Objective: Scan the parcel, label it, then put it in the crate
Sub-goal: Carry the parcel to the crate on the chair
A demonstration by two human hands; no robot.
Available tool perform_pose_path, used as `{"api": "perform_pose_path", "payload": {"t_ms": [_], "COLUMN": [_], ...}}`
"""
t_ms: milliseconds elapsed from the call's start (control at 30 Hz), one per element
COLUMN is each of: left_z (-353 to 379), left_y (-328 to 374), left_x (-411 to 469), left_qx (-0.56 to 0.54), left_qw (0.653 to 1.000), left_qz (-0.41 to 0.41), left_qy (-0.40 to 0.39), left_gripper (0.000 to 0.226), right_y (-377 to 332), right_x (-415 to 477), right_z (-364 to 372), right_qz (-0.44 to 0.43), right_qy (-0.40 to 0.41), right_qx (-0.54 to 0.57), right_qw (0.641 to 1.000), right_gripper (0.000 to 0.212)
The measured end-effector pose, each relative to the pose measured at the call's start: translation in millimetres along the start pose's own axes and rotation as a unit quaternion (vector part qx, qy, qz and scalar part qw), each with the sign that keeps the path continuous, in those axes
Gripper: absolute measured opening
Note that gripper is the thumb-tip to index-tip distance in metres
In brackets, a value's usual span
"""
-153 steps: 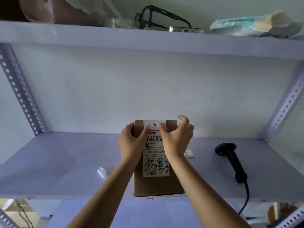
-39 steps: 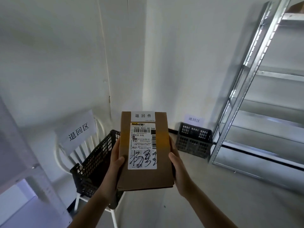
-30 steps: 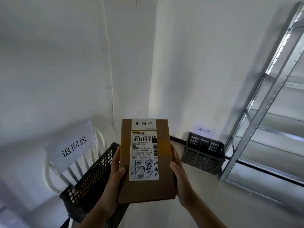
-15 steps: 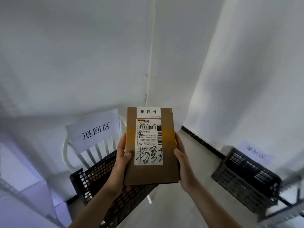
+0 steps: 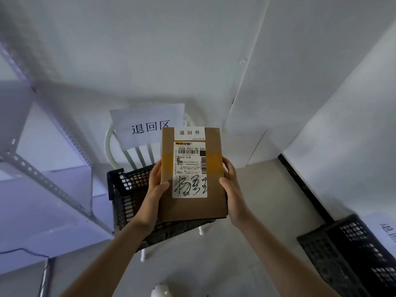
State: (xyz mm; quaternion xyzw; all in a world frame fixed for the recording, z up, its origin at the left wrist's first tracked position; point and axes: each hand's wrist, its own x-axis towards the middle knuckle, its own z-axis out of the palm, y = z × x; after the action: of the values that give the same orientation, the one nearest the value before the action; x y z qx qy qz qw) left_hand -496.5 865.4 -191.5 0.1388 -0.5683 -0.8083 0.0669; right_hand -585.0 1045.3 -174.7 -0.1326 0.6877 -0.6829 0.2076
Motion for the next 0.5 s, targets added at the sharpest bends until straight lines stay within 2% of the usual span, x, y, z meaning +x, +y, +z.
{"api": "perform_pose_path", "payload": {"t_ms": [200, 367, 500], "left_z": [-41.5, -78.7, -105.3], "left_y": [-41.9, -88.0, -132.0], "left_x": [37.8, 73.5, 94.6], "left_qx": [0.013, -0.003, -0.001], "left_qw": [0.996, 0.988, 0.982], "left_qz": [-0.075, -0.125, -0.154], "left_qy": [0.048, 0.089, 0.109], "left_gripper": [0.066, 0.058, 0.055], "right_y": [49.9, 104.6, 151.1], "right_x": [51.2, 103.8, 135.1], "right_z": [15.4, 28.6, 34.8], "right_qz": [0.094, 0.145, 0.188], "right_qy": [-0.044, -0.077, -0.097], "right_qx": [-0.018, -0.046, -0.093], "right_qw": [0.994, 0.985, 0.973], "right_gripper": [0.061, 0.043, 0.044]}}
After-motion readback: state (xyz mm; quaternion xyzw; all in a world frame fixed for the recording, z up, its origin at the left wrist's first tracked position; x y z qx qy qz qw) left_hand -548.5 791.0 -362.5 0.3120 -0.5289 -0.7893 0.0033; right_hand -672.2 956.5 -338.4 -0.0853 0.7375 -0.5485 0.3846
